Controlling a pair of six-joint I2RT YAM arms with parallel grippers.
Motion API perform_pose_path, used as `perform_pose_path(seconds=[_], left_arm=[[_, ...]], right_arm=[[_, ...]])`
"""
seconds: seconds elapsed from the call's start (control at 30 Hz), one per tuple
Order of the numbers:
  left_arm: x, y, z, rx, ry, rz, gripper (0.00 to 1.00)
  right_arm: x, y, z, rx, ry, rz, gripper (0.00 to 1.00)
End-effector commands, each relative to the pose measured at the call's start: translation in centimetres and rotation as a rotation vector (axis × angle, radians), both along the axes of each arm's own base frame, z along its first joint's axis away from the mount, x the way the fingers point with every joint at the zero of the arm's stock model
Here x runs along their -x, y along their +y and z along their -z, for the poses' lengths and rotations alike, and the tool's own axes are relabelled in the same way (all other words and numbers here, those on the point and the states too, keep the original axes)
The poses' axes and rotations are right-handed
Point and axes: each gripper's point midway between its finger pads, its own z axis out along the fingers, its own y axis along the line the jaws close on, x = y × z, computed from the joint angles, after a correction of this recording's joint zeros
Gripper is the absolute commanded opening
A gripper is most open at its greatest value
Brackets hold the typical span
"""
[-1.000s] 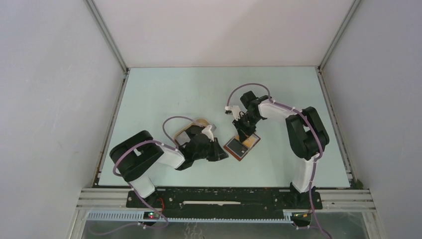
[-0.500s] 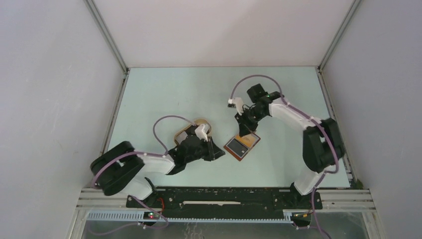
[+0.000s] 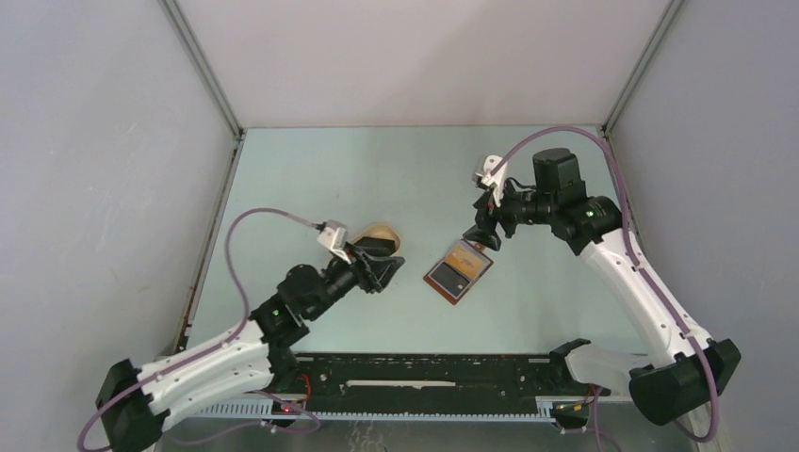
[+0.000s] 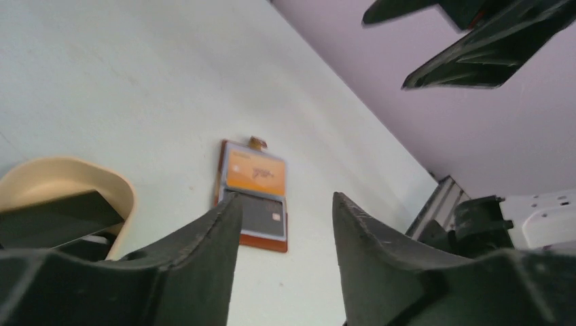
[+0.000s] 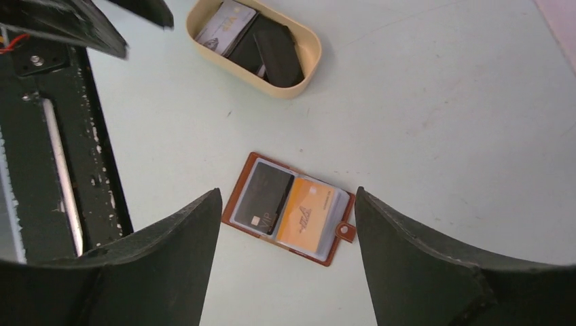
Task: Put the credit cards into the card holder
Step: Close the card holder at the center of the board.
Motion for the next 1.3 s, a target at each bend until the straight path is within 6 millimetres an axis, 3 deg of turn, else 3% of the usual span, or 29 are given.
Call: perform_pose_path(seconds=[0.0,0.07,0.1,0.27,0.37,0.53,0.77,0.87,1.1,1.27], left_arm=[[-1.0,3.3,-2.9,-0.01,-0.101,-0.147,0.75],[-1.1,4.1,-2.7,0.028,-0.08,-0.186,0.98],[-1.0,4.1,-2.4,0.043,-0.072,-0.18,1.0],[0.5,1.6,0.5,0.114,0.02,-0.052,1.0],[1.2,0.2,2.8,0.182,0.125,0.009,0.98],[1.2,-1.2,6.5,0.235,0.319,0.004,0.88],[1.0,-4.7,9.5,0.157,0.464,-0.047,0.81],[0.9,-5.3,11.8,0.142,0.536,-0.102,0.7],[0.9,-7.1,14.0,0.132,0.613,-0.106,0.7],[0.8,-7.2,14.7,0.142,0.648,-0.128,0.73]], right_arm=[[0.4,0.7,1.8,-0.03,0.108,-0.047,0.8],[1.1,0.8,3.1,-0.011,0.146,-0.105,0.79],[1.4,0.9,3.9,-0.001,0.164,-0.122,0.78],[1.7,1.7,10.0,0.136,0.085,-0.194,0.77],[-0.5,1.3,12.1,0.192,0.064,-0.109,0.78],[-2.7,-0.5,16.1,0.285,0.231,0.018,0.7],[-4.2,-2.3,19.1,0.358,0.446,0.171,0.57],[-4.5,-2.8,19.8,0.37,0.49,0.206,0.55],[-5.1,-4.2,21.7,0.41,0.561,0.281,0.55],[-5.1,-5.1,22.8,0.433,0.619,0.308,0.55]])
